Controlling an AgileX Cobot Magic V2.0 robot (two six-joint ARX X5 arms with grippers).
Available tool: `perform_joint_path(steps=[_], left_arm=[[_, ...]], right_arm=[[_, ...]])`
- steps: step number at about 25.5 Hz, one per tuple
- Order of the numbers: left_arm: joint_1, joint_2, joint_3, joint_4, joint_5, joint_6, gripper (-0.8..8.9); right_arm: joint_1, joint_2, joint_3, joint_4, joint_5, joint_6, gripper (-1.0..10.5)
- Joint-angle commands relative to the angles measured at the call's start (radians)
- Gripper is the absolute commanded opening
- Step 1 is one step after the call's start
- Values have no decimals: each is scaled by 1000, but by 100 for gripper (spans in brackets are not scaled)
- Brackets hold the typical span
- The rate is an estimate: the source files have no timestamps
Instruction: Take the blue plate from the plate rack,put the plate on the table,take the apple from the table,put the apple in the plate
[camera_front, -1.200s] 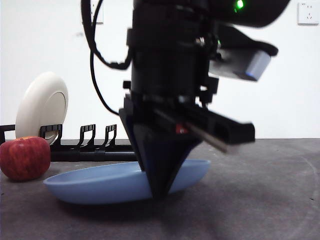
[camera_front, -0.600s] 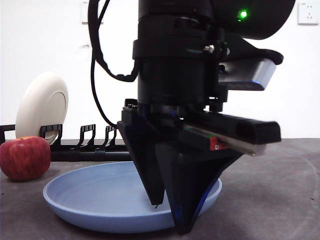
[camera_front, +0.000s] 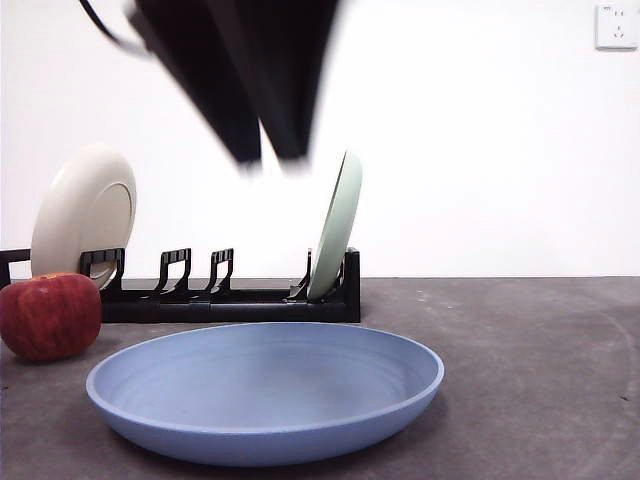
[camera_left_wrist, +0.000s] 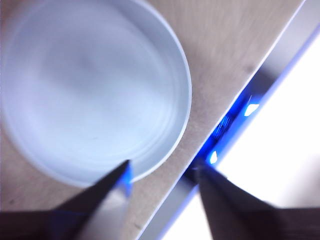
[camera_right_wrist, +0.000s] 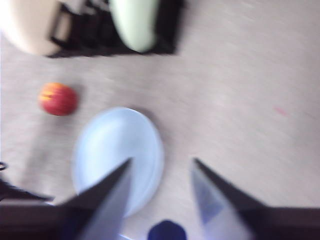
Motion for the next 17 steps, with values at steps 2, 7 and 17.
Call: perform_joint_path(steps=[2,7,17], left_arm=[[-2,-166,3,-12,-4,-63,-8],[-1,-377,3,-146,-117,-167,-8],[0,-586,1,-189,-160,-217,-8]], right_arm=[[161,62,2,131,-6,100,506],[401,270,34,260,14,145,635],[645,707,408,222,123,64,699]])
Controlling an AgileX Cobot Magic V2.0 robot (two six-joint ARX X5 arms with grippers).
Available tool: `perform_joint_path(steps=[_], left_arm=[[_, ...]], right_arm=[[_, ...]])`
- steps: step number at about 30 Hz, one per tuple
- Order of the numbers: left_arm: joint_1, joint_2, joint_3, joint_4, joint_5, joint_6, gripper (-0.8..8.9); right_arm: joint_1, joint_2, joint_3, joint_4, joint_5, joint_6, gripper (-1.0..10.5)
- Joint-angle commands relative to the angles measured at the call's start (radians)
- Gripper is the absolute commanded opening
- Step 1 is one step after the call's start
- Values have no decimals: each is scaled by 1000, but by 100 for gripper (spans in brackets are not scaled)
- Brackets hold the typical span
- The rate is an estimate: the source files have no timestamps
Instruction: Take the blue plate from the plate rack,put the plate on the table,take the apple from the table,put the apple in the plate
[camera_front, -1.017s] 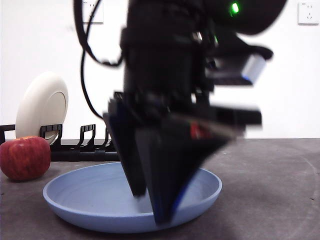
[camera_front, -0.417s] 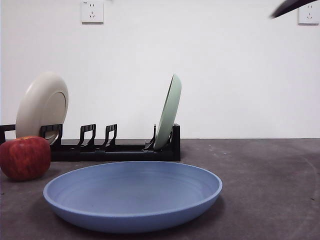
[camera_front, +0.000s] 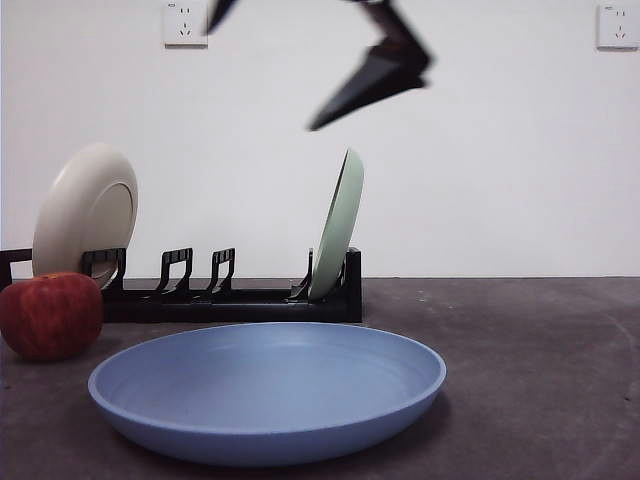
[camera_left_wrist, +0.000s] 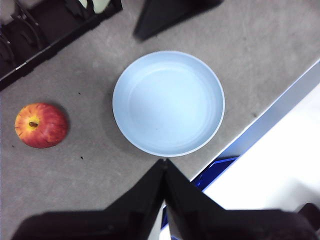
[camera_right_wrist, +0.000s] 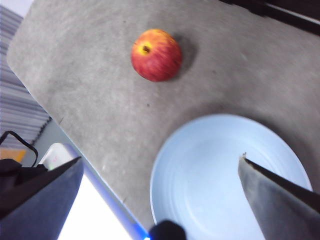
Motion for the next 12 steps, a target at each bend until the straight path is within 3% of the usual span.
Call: perform_joint_path(steps=[1,7,12], left_arm=[[0,-39,-2,3,-12,-24,-8],[27,-139,-23,1,-56,-41,-8],[67,-303,-168,1,-56,-90,-8]], right_arm=[[43,105,116,-21,41,-49,699],[124,290,359,-48,122,-82,699],[196,463,576,-57,241,-117,698]])
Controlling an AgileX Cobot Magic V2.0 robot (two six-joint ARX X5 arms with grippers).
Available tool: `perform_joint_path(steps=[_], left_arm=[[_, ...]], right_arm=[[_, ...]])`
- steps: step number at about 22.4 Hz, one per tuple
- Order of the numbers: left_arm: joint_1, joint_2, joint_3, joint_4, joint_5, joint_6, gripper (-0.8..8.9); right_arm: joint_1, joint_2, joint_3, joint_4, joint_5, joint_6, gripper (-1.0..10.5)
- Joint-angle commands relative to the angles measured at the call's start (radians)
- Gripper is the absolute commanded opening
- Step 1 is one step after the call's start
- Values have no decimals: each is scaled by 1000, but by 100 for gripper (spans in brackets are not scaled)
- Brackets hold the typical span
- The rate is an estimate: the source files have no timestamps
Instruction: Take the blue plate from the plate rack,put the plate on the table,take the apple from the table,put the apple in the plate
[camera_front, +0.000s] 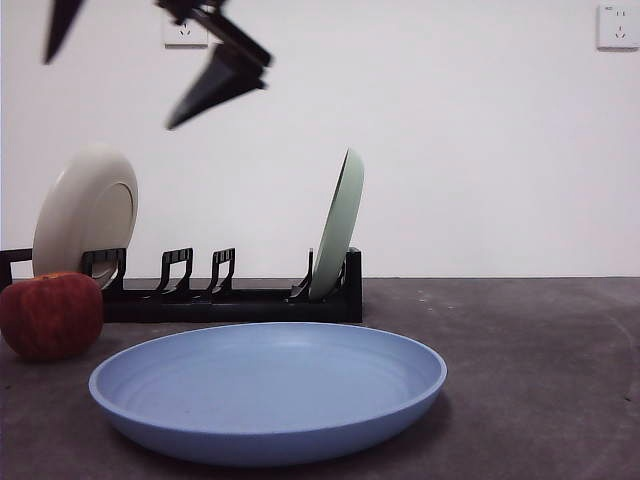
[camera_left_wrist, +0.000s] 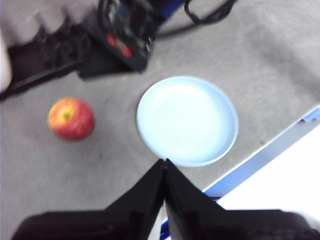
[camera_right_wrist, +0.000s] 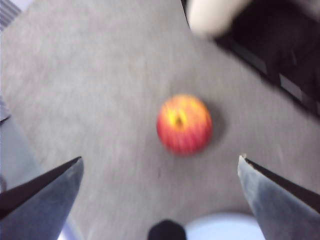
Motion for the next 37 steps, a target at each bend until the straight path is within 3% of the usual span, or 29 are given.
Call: perform_joint_path(steps=[1,9,22,23,25,30,32,37], left_arm=[[19,-82,-89,1,-3,-40,-8],[31,-252,-193,2,75,-93,-8],[31,-251,-193,2,174,-129,-8],[31,-251,-193,2,174,-131,-8],[31,-251,-193,2,174,-131,-8],[31,-251,-193,2,174,-131,-8],[31,-251,-193,2,174,-131,-8],[31,-251,-193,2,174,-131,-8]], right_arm=[[31,90,81,0,70,-42,699],[74,307,171,38,160,-108,766],[73,436,171,105,155,-124,750],[73,436,171,108,154,-118,673],[72,436,171,95,155,-119,363],[72,437,171,72,155,-105,295],[71,437,171,71,155,-103,124],[71,437,172,72,135,-58,126]])
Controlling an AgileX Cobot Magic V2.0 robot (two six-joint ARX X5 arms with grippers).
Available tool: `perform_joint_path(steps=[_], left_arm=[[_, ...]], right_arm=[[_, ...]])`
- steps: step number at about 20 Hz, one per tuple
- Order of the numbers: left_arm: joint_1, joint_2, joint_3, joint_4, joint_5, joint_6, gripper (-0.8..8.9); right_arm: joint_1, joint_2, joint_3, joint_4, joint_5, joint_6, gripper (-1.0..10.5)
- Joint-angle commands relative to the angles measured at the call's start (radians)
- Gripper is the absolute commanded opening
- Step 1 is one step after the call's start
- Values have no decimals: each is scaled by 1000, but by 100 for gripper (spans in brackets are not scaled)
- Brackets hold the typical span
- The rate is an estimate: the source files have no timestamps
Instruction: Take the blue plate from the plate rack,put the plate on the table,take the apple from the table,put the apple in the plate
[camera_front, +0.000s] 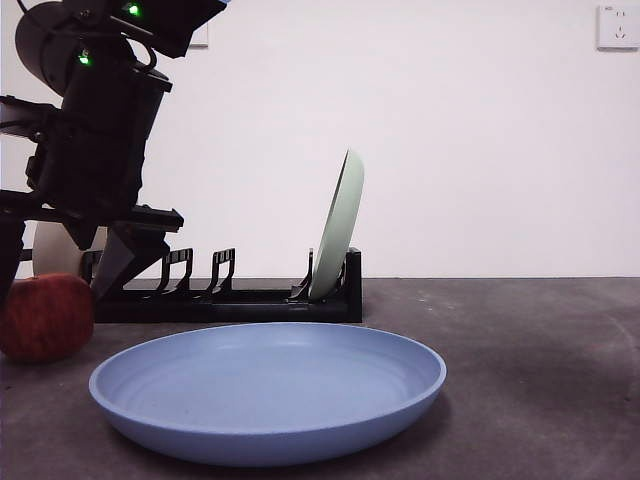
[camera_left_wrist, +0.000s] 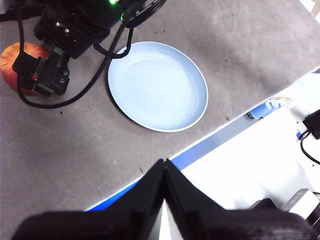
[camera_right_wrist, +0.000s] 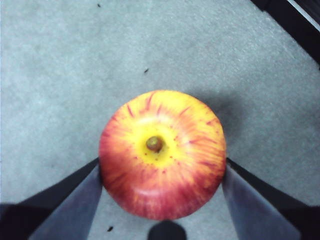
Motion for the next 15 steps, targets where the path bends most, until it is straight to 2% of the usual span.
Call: perform_joint_path(steps=[1,5,6,10,12,15], left_arm=[[4,-4,-6,5,1,-8,-8],[4,-4,-6,5,0,-7,-8],[4,-4,-6,5,0,-7,-8],[4,-4,-6,5,0,-8,-8],[4,-4,-6,5,-3,-8,-8],[4,-4,-6,5,-26,-7,-8]], right_arm=[[2,18,8,-15,-35,24,125],[-2,-23,60,-124,-40,13,116],[-2,-43,60,-138,-41,11,79],[6,-128,59,-213,-40,-63,55],[6,-166,59,-279,-9,-95,55],[6,-201,57,-383,-6,-147,56]])
